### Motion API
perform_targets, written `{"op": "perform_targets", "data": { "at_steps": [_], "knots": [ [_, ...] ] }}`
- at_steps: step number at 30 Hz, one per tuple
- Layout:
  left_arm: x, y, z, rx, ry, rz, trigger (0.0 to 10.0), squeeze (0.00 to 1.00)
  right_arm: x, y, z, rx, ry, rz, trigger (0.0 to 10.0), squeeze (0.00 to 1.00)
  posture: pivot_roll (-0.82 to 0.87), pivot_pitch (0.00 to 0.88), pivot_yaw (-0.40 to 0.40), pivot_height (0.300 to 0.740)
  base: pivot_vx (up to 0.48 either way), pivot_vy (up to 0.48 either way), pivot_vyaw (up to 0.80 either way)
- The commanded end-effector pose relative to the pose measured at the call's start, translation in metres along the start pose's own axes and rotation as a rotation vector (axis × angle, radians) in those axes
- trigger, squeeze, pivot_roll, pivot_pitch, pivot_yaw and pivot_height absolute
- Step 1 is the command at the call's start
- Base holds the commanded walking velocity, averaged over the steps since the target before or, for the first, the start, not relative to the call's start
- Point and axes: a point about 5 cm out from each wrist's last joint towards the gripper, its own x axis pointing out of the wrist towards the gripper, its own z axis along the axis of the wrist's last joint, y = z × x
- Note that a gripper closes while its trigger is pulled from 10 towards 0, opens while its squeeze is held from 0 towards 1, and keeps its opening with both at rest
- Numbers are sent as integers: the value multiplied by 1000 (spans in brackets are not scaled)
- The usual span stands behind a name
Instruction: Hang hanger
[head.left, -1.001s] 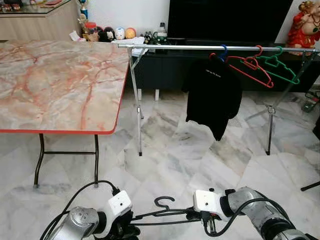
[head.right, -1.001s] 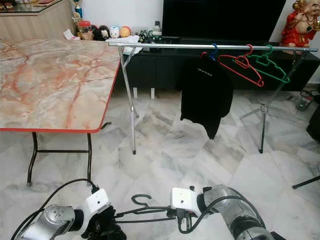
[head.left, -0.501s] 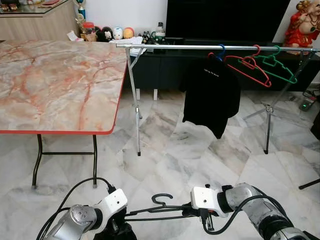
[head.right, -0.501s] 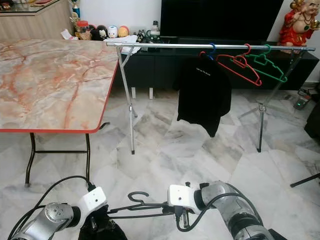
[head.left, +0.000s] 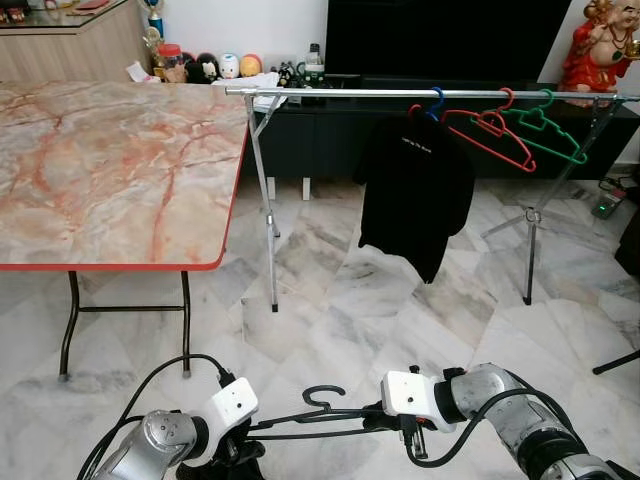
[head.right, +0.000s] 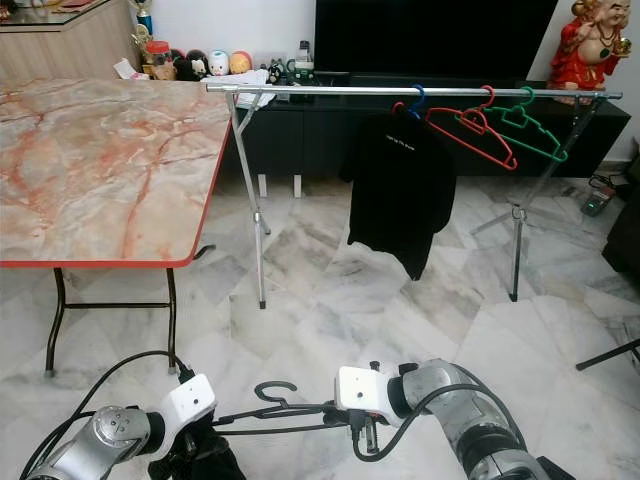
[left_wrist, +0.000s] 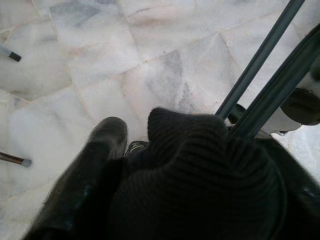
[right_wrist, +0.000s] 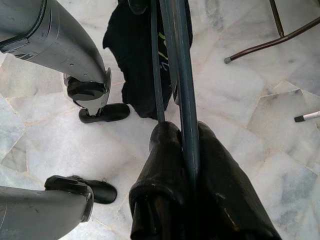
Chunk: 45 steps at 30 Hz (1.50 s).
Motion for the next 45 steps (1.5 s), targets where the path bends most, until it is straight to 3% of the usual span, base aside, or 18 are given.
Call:
{"op": "perform_targets", "data": {
  "at_steps": [1,25,26,27,28,37,42,43,44,45],
  "knots": [
    [0,-2,-3,13,13,-23,0,0,-4,-7,7,-20,-33,-32,0,0,59,84,-39,740,0,0,0],
    [-3,-3,-3,51,17,-66,0,0,-2,-1,-2,43,-32,-34,0,0,67,83,-30,740,0,0,0],
    [-3,-3,-2,51,16,-67,0,0,-2,-1,-2,44,-30,-39,3608,0,67,83,-30,740,0,0,0],
    [-3,-3,-2,50,15,-68,0,0,-1,0,-2,50,-29,-40,5059,0,67,83,-30,740,0,0,0],
    [-3,-3,-2,50,15,-69,0,0,-1,0,-3,58,-28,-36,9765,0,67,82,-30,740,0,0,0],
    [-3,-5,-2,52,14,-81,0,0,-1,2,-5,84,-35,-30,10000,0,66,71,-28,740,0,0,0],
    [-2,-5,-1,61,12,-84,0,0,0,6,-5,123,-60,32,10000,12,63,55,-25,740,0,0,0],
    [-2,-5,-1,63,12,-84,0,0,0,7,-4,139,-78,47,10000,341,63,53,-25,740,0,0,0],
    [-1,-4,0,66,11,-84,0,0,0,7,-3,157,-102,74,10000,1000,63,53,-25,740,0,0,0],
    [-1,-4,0,68,10,-85,0,0,0,8,-2,168,-118,92,10000,1000,64,50,-25,740,0,0,0]
  ]
}}
